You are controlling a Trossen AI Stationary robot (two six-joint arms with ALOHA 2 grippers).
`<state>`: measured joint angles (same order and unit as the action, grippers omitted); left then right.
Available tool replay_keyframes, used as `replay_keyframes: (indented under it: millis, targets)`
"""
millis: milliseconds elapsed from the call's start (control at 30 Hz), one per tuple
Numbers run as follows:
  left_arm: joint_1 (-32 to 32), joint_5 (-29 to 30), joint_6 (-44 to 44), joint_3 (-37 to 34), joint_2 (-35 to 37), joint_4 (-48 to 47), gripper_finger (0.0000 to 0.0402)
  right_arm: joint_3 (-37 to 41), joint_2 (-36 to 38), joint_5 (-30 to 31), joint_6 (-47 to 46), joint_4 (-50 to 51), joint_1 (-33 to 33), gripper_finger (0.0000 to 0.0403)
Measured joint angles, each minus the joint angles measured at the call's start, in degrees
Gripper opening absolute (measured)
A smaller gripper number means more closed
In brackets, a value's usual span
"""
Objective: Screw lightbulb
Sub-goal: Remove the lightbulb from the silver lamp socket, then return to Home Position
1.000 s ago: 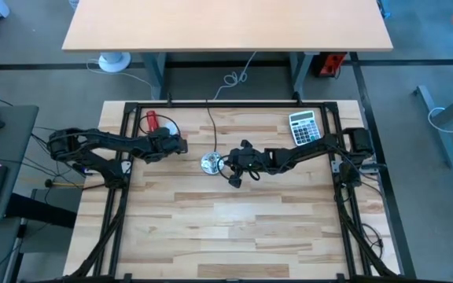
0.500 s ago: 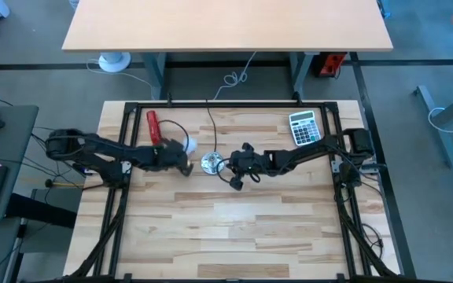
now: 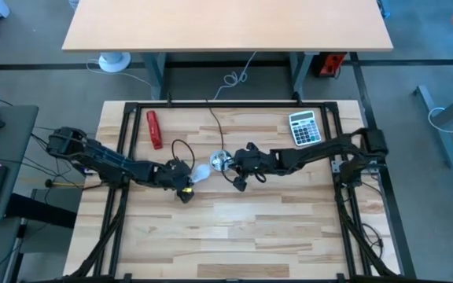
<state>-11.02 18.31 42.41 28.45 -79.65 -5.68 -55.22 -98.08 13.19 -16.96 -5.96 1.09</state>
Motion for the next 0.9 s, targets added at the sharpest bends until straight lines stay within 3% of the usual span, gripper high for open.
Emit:
replay_keyframes:
  millis: [333, 600, 733, 900]
  targets:
    - [-2.6, 0.7, -5.1, -0.3, 4.3, -0.8, 0.0126, 0.0, 6.9, 0.9, 0.7, 2.2, 0.8, 0.0029]
    - [-3.7, 2.8, -9.0, -0.2, 13.9, -2.7, 0.0178, 0.0, 6.7, 1.0, 4.7, 2.0, 2.6, 0.0092]
    - [-3.6, 2.9, -8.9, -0.2, 18.9, -6.4, 0.0186, 0.0, 7.0, 4.2, 5.0, 0.6, 3.6, 0.0121]
    - [-3.6, 2.9, -10.5, -0.2, 22.8, -11.1, 0.0185, 0.0, 8.8, 9.6, 4.6, 2.7, 3.7, 0.0115]
